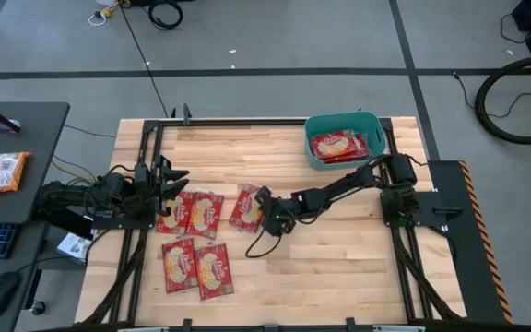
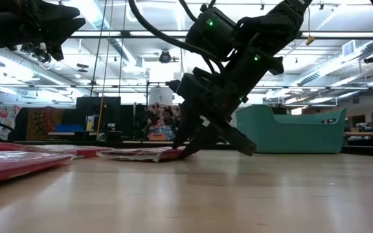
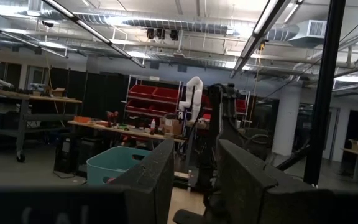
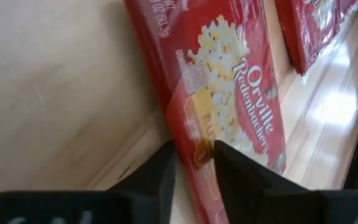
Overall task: Sort popcorn bags into baskets
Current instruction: Put the red popcorn bag into the green bin
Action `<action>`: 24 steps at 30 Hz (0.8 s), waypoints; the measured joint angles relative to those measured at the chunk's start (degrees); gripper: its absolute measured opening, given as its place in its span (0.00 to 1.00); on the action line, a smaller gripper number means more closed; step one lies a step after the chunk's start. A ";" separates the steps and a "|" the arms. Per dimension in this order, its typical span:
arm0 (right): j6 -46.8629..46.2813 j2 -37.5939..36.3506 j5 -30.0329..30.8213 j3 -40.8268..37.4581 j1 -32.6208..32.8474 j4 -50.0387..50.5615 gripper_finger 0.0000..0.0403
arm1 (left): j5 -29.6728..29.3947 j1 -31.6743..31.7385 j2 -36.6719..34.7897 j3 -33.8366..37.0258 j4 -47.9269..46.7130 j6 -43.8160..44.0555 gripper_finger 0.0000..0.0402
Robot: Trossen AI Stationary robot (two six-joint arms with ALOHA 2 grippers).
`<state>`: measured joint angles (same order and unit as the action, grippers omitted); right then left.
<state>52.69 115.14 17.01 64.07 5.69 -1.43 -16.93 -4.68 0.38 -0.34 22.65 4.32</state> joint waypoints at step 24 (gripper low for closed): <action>0.51 0.04 22.75 0.42 3.49 0.34 0.01 | 0.00 0.00 -0.01 0.00 -0.66 -0.48 0.31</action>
<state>53.20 115.18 39.76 64.49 9.18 -1.08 -16.93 -4.68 0.37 -0.34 21.99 3.84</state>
